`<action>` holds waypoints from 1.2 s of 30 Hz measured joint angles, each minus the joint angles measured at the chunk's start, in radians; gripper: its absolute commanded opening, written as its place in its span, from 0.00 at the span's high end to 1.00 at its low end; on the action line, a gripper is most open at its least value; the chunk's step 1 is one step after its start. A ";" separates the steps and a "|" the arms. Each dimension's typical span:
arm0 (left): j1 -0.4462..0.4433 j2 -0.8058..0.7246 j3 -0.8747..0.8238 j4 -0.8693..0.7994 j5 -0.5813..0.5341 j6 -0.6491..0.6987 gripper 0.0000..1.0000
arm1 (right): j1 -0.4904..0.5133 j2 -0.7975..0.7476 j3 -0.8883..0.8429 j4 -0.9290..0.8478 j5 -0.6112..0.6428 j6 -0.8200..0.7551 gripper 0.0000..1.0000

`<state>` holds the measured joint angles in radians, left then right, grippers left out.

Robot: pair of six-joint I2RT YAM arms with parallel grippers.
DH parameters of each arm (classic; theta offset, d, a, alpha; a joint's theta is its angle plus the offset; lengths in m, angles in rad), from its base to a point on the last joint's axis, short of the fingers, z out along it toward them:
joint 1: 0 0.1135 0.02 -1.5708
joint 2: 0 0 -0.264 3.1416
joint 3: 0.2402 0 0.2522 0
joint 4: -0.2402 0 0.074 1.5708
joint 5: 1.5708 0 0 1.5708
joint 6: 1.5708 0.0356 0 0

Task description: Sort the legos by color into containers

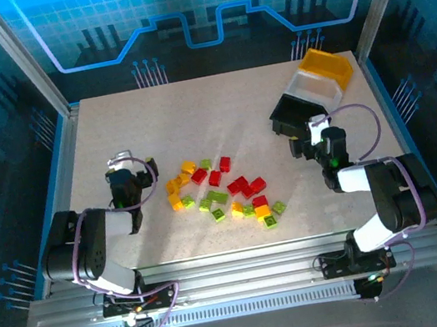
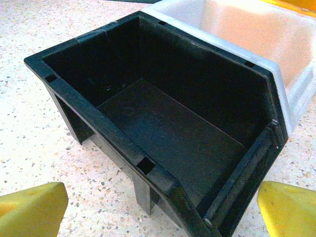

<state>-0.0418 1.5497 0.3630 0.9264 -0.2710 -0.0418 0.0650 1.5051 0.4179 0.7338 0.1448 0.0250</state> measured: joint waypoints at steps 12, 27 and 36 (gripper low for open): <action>0.000 0.000 0.000 0.000 0.000 0.000 0.01 | 0.000 0.000 0.000 0.000 0.000 0.000 0.00; 0.000 0.000 0.000 0.000 0.000 0.000 0.01 | 0.000 0.000 0.000 0.000 0.000 0.000 0.00; 0.000 -0.074 0.008 -0.095 -0.006 0.000 0.01 | 0.004 -0.054 0.054 -0.156 0.025 0.002 0.00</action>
<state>-0.0422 1.4761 0.3706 0.8318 -0.2775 -0.0422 0.0692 1.4509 0.4717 0.5774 0.1696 0.0265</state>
